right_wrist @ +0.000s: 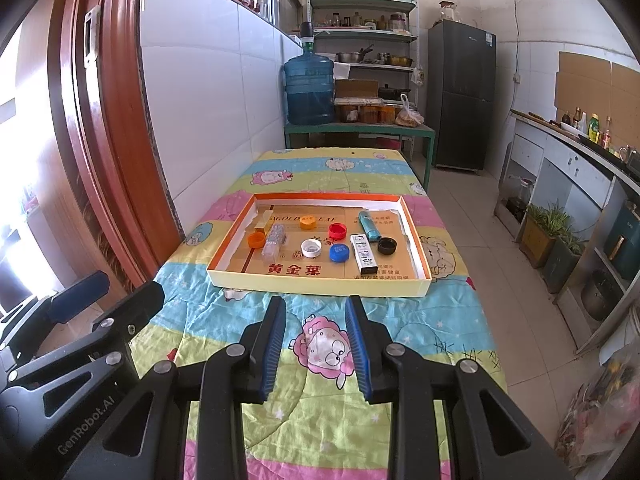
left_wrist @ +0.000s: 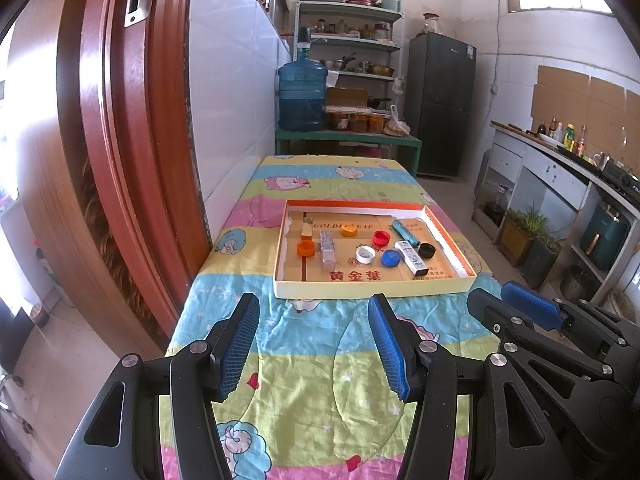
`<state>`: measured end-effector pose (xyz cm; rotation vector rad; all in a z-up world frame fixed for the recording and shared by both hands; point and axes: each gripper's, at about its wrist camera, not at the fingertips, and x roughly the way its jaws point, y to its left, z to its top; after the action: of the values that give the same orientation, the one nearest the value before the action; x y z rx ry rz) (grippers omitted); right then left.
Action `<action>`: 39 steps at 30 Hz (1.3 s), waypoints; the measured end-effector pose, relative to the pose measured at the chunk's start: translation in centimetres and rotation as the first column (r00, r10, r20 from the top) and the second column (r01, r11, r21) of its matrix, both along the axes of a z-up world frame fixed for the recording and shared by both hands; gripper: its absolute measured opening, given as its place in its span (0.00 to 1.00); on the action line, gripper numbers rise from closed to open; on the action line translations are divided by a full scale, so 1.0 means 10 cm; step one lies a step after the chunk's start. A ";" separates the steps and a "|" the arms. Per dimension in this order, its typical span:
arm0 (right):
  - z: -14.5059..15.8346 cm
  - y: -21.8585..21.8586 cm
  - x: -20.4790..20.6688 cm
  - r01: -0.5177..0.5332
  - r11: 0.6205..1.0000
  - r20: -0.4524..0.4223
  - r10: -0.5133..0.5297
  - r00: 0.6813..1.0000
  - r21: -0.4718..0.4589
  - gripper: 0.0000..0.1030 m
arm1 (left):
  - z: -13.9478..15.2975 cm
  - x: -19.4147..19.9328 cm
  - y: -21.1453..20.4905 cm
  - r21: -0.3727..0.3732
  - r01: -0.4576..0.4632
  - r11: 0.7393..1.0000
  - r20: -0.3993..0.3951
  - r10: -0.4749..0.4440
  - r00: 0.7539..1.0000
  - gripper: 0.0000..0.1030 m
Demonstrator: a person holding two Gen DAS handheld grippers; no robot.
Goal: Organize rigid objects
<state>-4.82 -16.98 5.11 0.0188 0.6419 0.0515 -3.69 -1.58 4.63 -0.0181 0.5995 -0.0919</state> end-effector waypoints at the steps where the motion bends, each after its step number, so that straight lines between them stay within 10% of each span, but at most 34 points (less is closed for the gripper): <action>1: -0.01 0.00 0.00 0.000 1.000 -0.001 0.000 1.000 0.001 0.30 | 0.00 0.00 0.00 -0.001 0.001 1.000 -0.001 -0.001 1.000 0.57; 39: -0.02 0.00 0.00 -0.002 1.000 -0.007 0.002 1.000 0.001 0.30 | -0.03 0.01 0.01 0.005 0.001 1.000 -0.007 -0.001 1.000 0.57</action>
<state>-4.79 -16.97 4.88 0.0195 0.6488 0.0536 -3.60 -1.50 4.34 -0.0131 0.6064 -0.0917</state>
